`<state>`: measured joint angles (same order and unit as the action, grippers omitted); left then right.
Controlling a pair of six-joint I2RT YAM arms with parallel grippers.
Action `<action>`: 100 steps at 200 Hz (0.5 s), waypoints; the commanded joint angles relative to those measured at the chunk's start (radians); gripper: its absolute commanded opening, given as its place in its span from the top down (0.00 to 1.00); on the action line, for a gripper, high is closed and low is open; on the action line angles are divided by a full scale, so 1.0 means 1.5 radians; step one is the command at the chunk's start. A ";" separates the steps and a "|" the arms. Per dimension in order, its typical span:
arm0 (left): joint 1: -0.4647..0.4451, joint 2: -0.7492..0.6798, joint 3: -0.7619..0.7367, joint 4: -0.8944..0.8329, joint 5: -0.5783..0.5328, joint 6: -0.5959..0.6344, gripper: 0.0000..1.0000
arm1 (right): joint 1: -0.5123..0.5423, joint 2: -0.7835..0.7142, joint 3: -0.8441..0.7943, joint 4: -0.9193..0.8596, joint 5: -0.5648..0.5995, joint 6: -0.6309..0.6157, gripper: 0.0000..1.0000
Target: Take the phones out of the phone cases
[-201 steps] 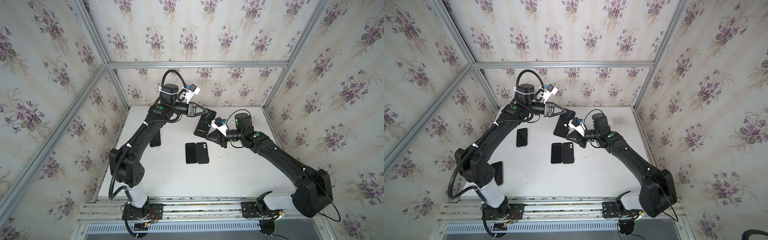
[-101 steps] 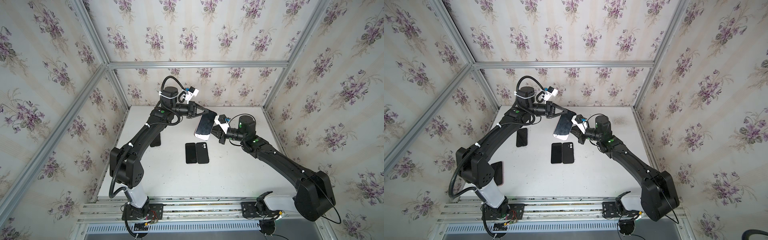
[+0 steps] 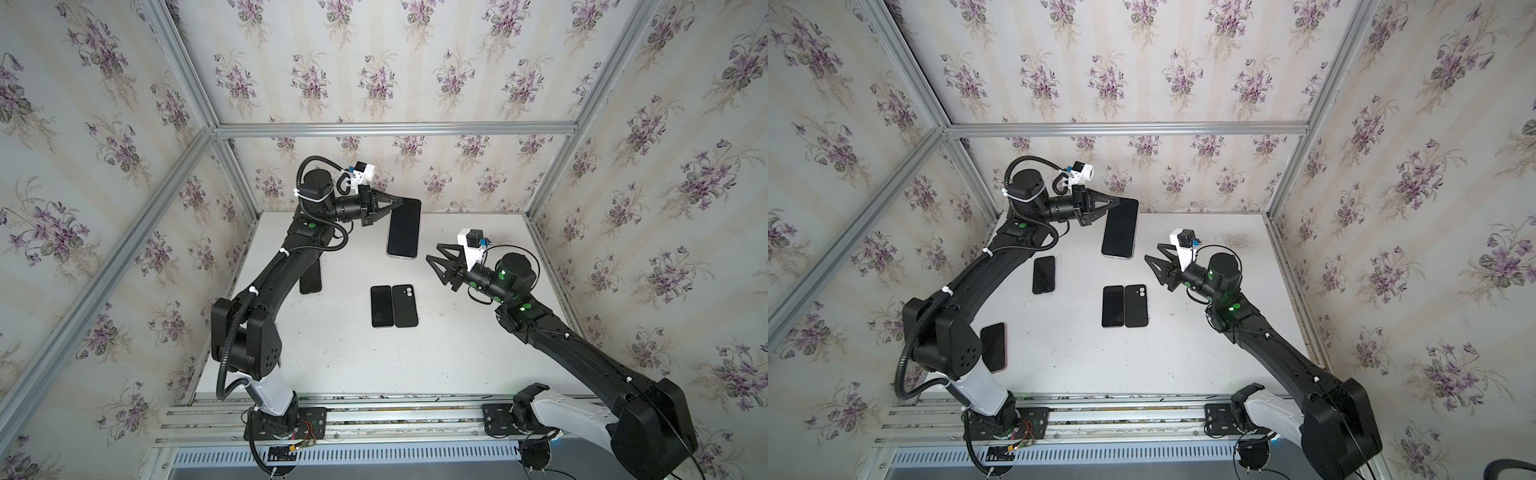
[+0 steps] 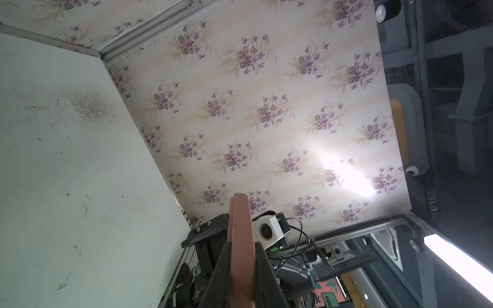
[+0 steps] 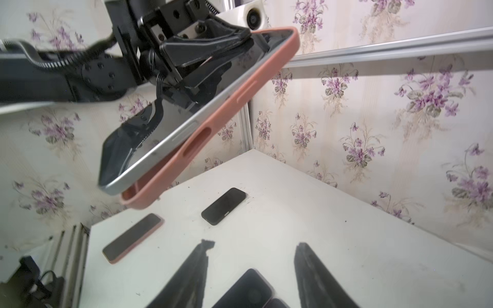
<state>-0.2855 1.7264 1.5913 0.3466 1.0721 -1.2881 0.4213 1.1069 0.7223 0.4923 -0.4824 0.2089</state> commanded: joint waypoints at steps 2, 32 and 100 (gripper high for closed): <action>0.000 0.004 0.009 0.163 -0.030 -0.148 1.00 | 0.001 -0.002 -0.024 0.128 -0.016 0.200 0.39; -0.002 0.011 0.009 0.178 -0.047 -0.177 1.00 | 0.016 0.026 -0.053 0.304 -0.035 0.327 0.38; -0.007 0.013 -0.015 0.190 -0.058 -0.179 1.00 | 0.099 0.083 -0.009 0.344 -0.028 0.341 0.36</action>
<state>-0.2939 1.7470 1.5669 0.5484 0.9958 -1.5116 0.5335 1.2041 0.6865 0.9058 -0.5163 0.6785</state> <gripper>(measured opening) 0.134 0.638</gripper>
